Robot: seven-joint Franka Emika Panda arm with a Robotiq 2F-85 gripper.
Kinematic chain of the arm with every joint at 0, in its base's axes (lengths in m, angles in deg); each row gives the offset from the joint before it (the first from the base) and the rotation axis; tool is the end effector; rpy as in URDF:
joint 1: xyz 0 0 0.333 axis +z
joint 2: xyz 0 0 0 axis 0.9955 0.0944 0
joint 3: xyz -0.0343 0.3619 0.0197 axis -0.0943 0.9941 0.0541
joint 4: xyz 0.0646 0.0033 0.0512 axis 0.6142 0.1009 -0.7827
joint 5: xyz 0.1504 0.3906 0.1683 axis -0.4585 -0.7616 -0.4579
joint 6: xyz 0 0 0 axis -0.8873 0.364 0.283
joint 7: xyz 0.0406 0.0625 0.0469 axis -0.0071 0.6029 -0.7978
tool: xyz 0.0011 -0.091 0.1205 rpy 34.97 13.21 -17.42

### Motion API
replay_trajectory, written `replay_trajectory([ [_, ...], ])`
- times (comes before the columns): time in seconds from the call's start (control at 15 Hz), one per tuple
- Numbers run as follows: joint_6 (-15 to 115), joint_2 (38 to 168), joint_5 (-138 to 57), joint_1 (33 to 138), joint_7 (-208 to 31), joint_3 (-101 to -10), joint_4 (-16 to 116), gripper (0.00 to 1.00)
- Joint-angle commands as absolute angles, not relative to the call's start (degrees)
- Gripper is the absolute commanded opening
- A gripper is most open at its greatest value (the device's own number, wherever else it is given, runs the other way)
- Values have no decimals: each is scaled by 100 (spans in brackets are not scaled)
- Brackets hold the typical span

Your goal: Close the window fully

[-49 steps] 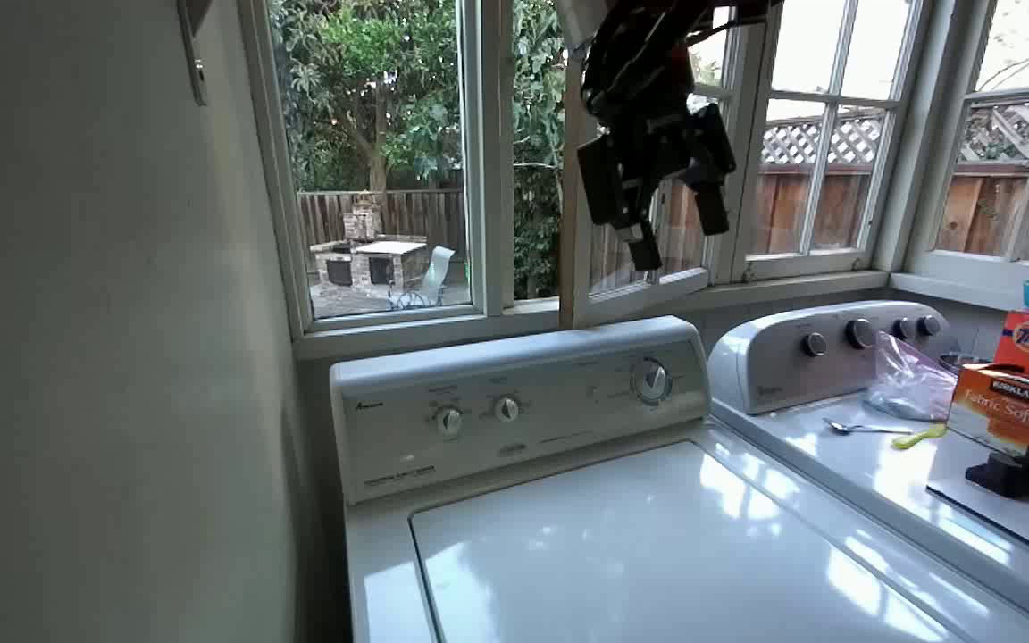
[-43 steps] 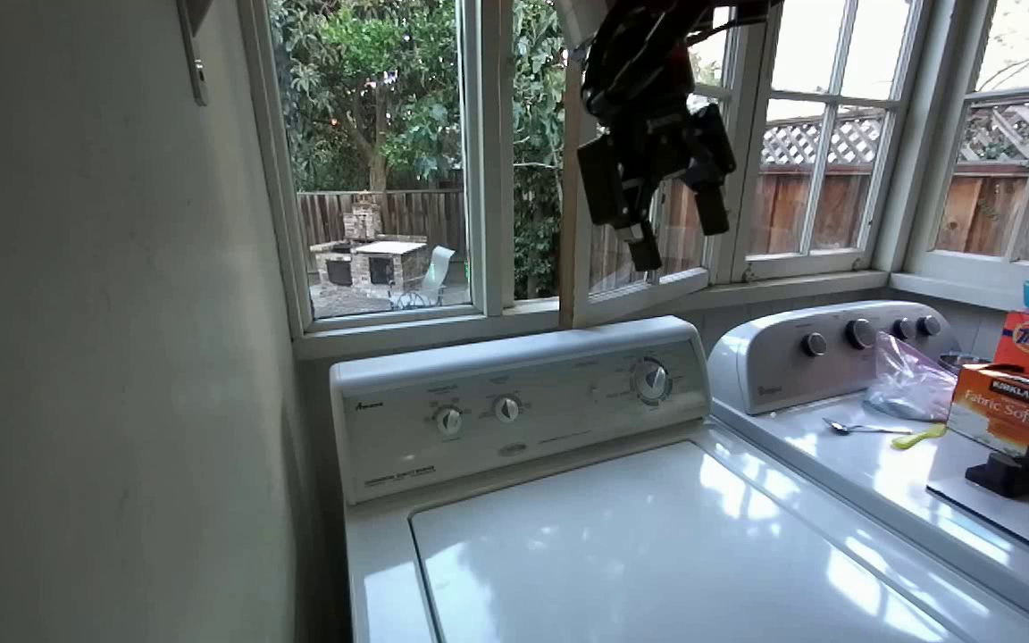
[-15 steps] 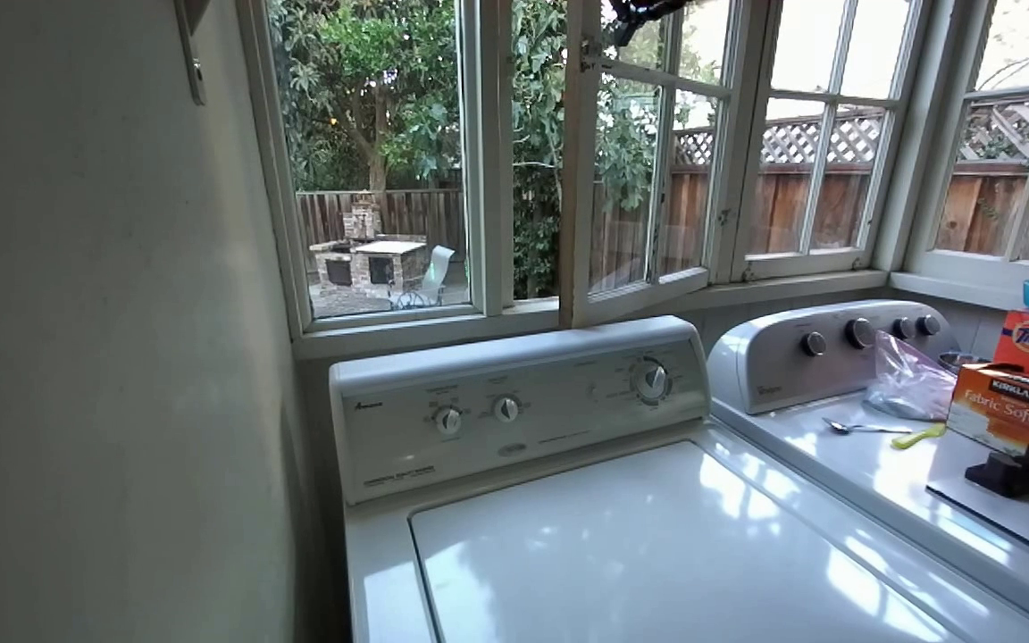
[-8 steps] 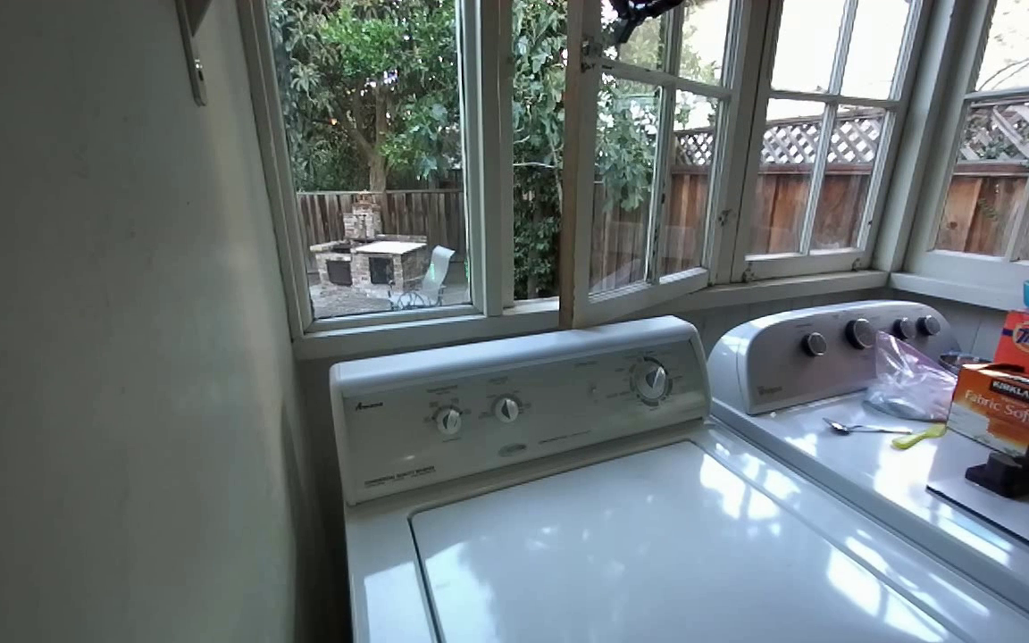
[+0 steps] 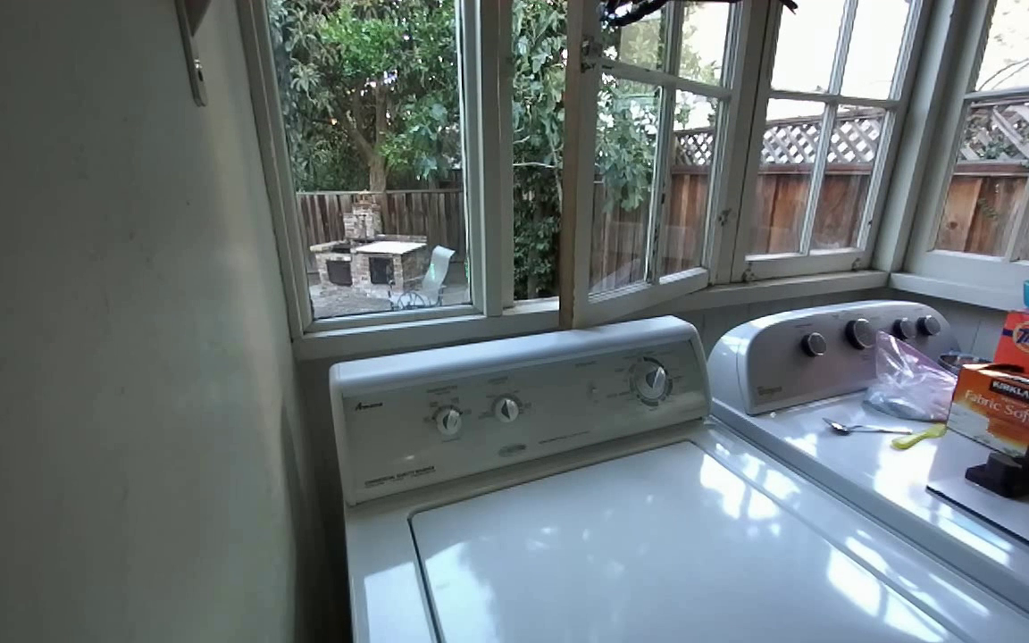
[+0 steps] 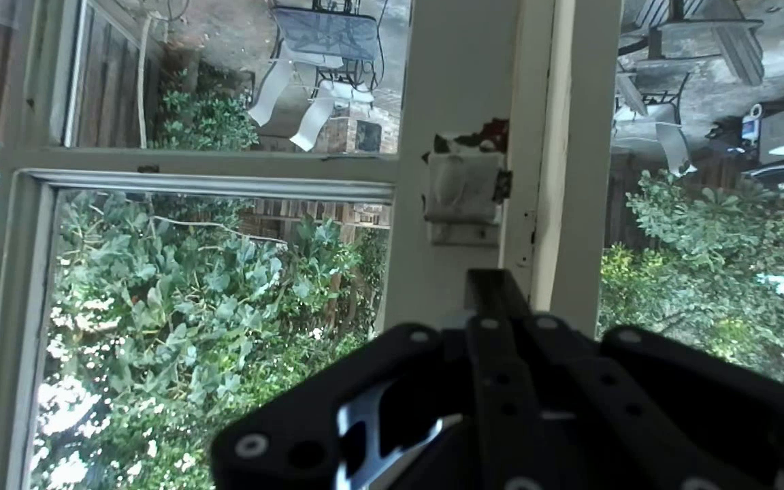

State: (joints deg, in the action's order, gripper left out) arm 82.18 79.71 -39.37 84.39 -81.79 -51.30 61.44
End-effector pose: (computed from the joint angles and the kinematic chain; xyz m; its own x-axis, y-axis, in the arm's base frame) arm 0.6582 0.0050 0.7672 0.3352 0.1085 0.9359 0.0243 -0.9940 0.1065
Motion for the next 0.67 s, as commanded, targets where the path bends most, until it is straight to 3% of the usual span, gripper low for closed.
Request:
replay_trajectory([
  [0.0,8603,8423,-4429,8613,-7598,-5232,5753,0],
  [0.6,9522,9112,-5373,8644,-6663,-5022,5160,0],
])
